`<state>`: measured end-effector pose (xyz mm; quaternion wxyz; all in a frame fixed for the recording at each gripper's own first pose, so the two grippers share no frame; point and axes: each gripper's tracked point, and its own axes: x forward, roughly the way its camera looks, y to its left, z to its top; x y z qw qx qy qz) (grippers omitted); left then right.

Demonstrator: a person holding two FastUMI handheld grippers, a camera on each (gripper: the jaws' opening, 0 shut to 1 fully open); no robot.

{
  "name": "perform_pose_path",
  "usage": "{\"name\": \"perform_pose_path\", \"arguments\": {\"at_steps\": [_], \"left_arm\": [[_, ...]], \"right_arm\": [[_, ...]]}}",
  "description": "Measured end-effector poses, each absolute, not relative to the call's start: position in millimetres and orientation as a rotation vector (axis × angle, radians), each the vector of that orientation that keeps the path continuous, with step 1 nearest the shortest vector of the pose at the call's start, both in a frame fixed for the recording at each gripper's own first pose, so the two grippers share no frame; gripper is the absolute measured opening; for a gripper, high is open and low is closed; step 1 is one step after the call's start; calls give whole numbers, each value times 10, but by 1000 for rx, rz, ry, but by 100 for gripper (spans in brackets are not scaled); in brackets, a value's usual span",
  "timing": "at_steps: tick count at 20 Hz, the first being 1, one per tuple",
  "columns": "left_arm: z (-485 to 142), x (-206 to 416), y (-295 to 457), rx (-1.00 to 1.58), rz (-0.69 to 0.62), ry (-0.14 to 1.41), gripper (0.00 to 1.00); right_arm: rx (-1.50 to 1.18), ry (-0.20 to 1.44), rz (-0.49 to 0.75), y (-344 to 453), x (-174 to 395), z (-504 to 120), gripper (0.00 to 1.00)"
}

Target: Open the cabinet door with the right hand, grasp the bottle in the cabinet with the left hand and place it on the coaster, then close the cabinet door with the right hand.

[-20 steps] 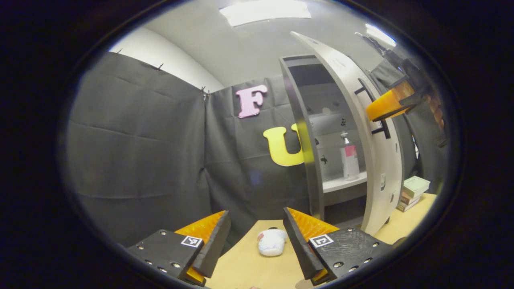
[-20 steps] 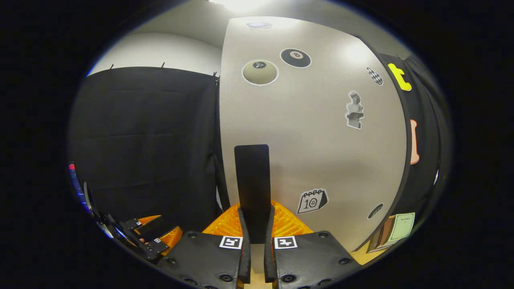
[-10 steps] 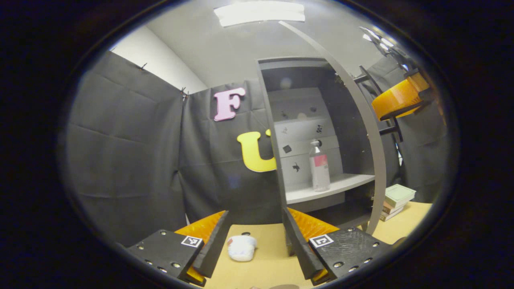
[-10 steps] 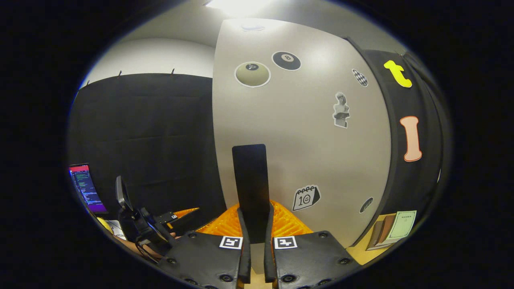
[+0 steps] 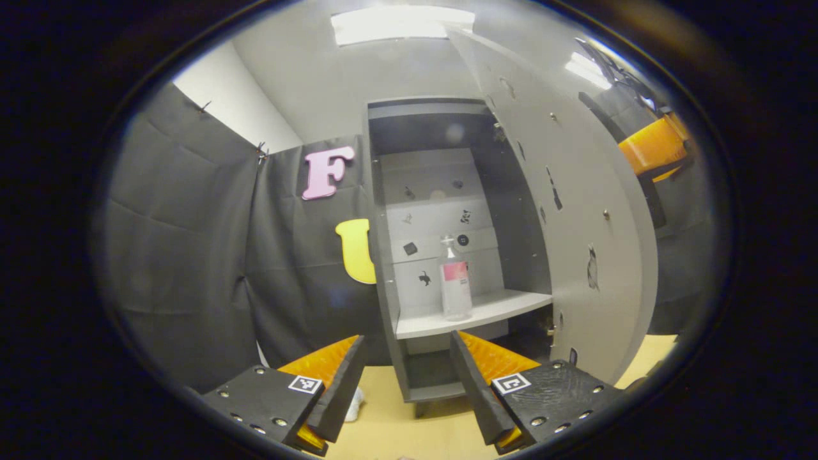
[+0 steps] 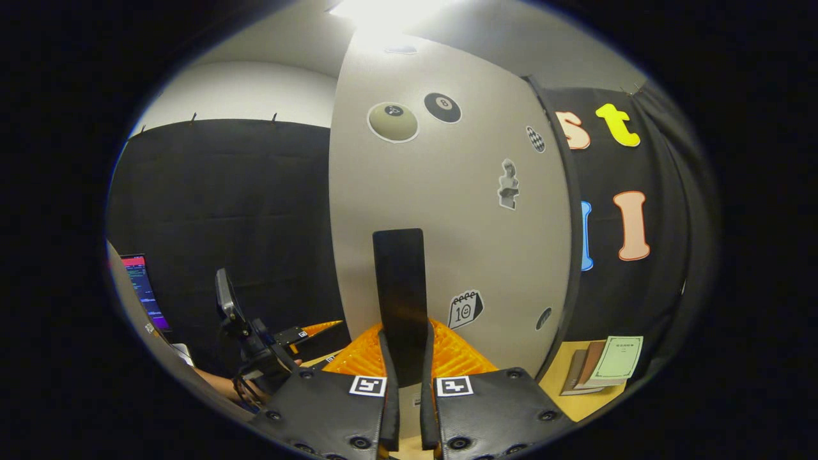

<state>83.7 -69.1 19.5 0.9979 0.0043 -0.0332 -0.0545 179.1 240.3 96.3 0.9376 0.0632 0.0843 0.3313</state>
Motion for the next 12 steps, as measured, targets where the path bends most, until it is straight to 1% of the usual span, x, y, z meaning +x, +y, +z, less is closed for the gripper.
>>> {"name": "perform_pose_path", "arguments": {"at_steps": [3,5,6,11,12], "left_arm": [[213,808,-850,15,-132,-70,80],[229,772,-920,22,-139,-73,81],[235,756,-957,21,-140,-73,80],[195,671,-1116,7,-146,-59,80],[197,646,-1147,8,-147,-58,81]], "right_arm": [[138,164,653,2312,1801,954,14],[132,159,632,2242,1789,958,14],[133,156,619,2202,1771,962,14],[128,141,539,2017,1743,967,14],[126,139,519,1977,1737,962,14]]}}
